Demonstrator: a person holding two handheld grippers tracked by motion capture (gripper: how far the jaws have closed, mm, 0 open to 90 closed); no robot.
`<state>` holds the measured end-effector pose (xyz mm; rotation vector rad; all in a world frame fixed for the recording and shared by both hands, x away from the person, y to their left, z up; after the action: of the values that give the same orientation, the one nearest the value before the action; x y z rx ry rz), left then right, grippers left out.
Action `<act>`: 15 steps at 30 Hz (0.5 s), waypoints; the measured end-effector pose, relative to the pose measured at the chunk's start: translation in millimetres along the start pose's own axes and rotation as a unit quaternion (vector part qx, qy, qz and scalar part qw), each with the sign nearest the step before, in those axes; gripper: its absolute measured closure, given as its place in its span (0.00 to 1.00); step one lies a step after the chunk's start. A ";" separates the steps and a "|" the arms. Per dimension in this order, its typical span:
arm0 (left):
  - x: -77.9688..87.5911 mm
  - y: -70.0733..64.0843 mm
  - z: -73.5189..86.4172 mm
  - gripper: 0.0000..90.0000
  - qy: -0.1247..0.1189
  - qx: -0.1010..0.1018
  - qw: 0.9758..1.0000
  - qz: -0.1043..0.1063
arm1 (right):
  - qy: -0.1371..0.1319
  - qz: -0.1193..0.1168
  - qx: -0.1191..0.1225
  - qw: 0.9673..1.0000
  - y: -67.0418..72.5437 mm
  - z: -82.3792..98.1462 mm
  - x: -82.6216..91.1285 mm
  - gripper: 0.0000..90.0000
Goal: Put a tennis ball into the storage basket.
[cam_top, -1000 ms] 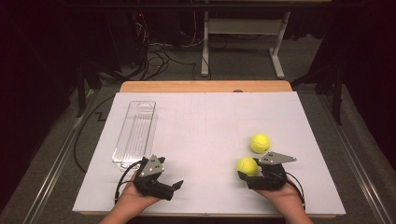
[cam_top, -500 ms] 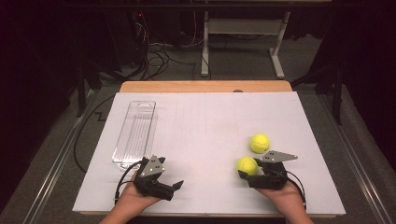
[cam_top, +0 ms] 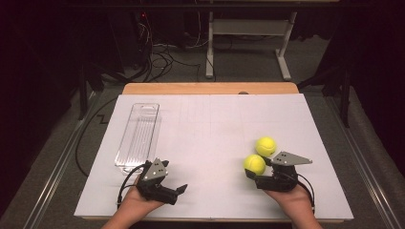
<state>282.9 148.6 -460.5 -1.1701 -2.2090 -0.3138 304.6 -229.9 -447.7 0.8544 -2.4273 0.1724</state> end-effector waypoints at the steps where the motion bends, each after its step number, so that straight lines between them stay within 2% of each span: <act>1: -0.1 0.0 0.0 0.00 0.000 0.000 1.000 0.000 | -0.005 0.001 0.002 1.000 0.7 -1.8 0.4 0.30; 7: -0.4 -0.5 0.0 0.00 0.000 -0.002 1.000 0.001 | -0.023 -0.004 0.009 1.000 6.1 -14.6 -0.4 0.30; 15: 0.6 0.2 -0.3 0.00 -0.001 -0.002 1.000 0.001 | -0.036 -0.015 0.023 0.999 15.3 -29.5 -10.5 0.30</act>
<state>282.9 149.0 -459.9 -1.1744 -2.2092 -0.3164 315.6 -203.6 -427.8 0.9308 -2.4845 0.1907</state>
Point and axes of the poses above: each handheld gripper's, and its own axes: x roughly backward along the jaws, z roughly out of its underside, y roughly to its left, the point moved 1 cm from there along -x, roughly forward along the jaws, and after that the axes turned 4 degrees about z, right-handed, at the moved point
